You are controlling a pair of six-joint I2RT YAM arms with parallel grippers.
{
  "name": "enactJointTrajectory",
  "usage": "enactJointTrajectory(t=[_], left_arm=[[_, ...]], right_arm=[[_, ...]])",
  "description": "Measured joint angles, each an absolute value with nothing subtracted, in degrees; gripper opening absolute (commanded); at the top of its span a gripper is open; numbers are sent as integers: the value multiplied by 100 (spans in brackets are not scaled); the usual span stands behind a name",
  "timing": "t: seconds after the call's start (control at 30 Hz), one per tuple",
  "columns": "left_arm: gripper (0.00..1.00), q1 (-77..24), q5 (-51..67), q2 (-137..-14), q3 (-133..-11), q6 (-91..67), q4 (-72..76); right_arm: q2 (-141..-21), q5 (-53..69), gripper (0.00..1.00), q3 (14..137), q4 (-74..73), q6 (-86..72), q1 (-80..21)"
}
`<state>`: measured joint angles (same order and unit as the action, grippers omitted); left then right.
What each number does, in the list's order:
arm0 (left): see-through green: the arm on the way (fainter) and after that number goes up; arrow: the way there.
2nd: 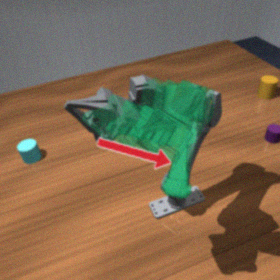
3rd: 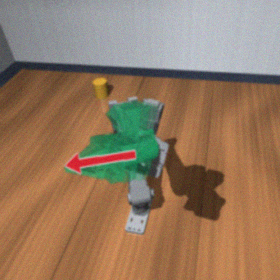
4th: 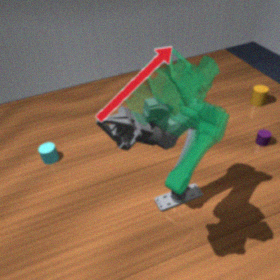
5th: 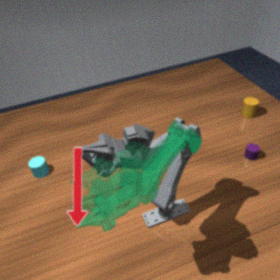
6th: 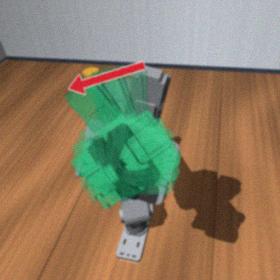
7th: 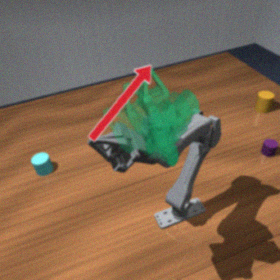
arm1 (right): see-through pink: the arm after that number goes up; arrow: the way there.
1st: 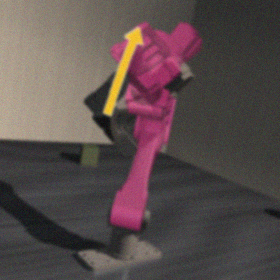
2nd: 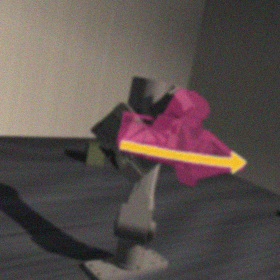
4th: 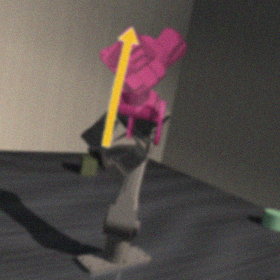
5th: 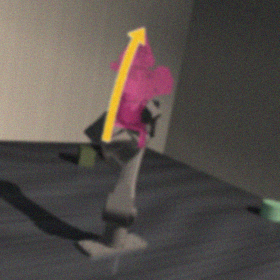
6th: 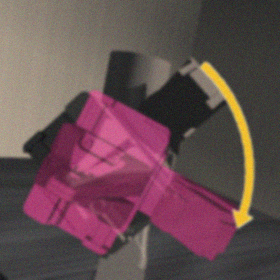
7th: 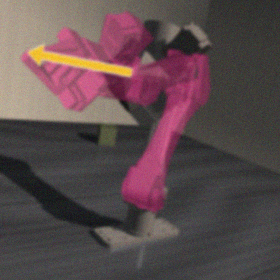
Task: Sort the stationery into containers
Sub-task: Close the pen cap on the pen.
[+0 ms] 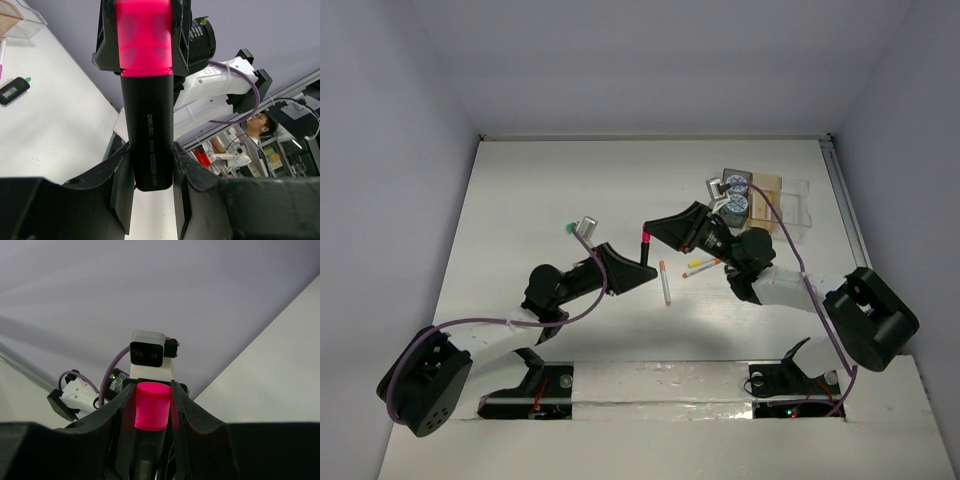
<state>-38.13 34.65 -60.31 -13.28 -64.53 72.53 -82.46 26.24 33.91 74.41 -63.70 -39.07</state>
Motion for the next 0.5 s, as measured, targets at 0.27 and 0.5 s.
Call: enactJointTrajectory(t=[0.27,0.5], left_arm=[[0,-3817,3524,-6178,-1374,-6436,7234],[0,-3824,3614,-6239,-1396,-6436,7216]], right_arm=[[-8313,2281,8,3315,7474,-6438,-4112],[-8300,2226,2,3267,7500,-6418,-4167]])
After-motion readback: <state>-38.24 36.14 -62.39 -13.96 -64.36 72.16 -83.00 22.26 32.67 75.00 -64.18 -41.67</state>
